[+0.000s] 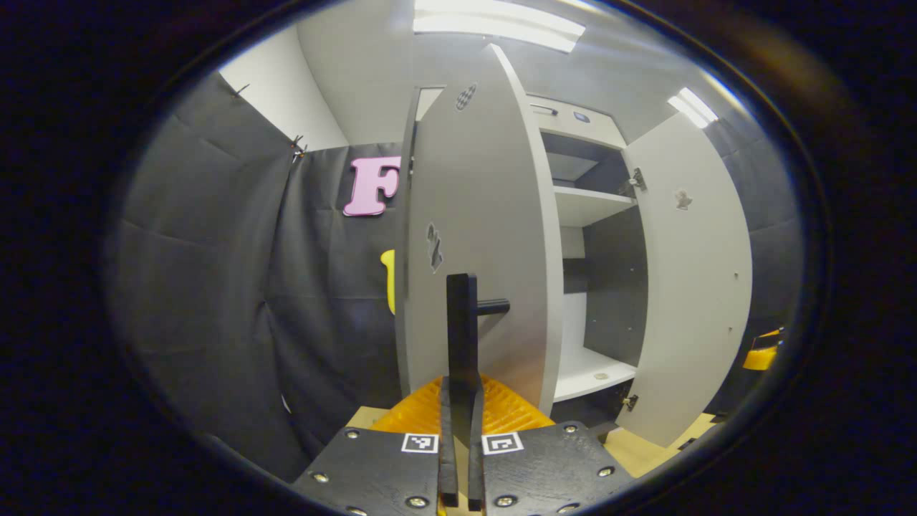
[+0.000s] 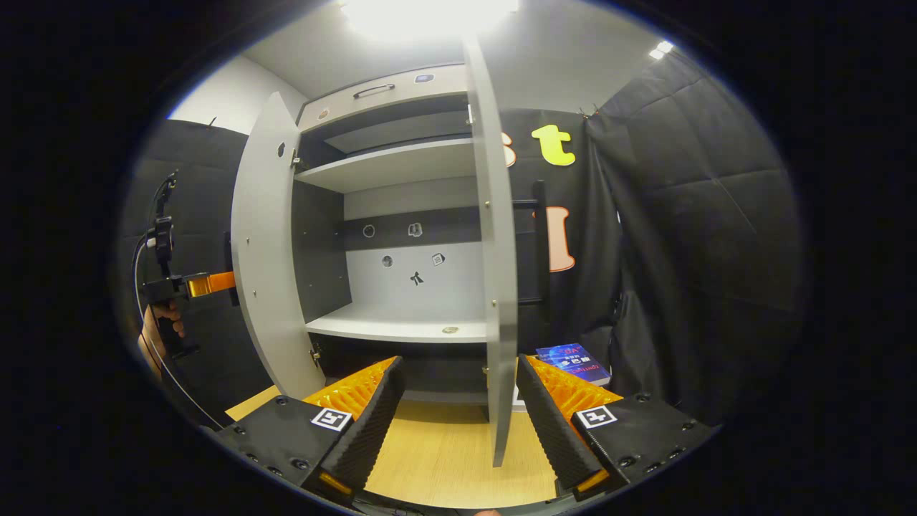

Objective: Open the right door of the double-door shoe cabinet with the right hand, and open the left door with the left hand.

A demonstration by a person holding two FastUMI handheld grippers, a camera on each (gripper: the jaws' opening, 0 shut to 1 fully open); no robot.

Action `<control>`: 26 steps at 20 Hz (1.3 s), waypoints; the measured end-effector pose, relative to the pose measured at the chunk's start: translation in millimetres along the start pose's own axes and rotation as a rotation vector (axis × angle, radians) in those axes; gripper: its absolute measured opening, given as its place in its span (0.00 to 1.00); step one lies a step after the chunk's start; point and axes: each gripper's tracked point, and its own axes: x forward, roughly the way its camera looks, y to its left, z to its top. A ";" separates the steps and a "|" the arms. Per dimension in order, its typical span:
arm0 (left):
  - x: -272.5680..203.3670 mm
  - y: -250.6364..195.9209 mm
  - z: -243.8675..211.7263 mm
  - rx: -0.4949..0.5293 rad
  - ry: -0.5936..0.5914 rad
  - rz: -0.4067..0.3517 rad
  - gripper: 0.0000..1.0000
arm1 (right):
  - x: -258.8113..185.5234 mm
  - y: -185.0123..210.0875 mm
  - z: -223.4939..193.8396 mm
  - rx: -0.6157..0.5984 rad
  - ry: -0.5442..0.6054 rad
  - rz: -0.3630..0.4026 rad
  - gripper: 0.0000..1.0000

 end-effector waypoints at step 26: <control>-102.0 34.3 -9.4 0.005 -0.043 0.070 0.06 | -19.1 62.5 18.9 -0.030 -0.087 0.021 0.98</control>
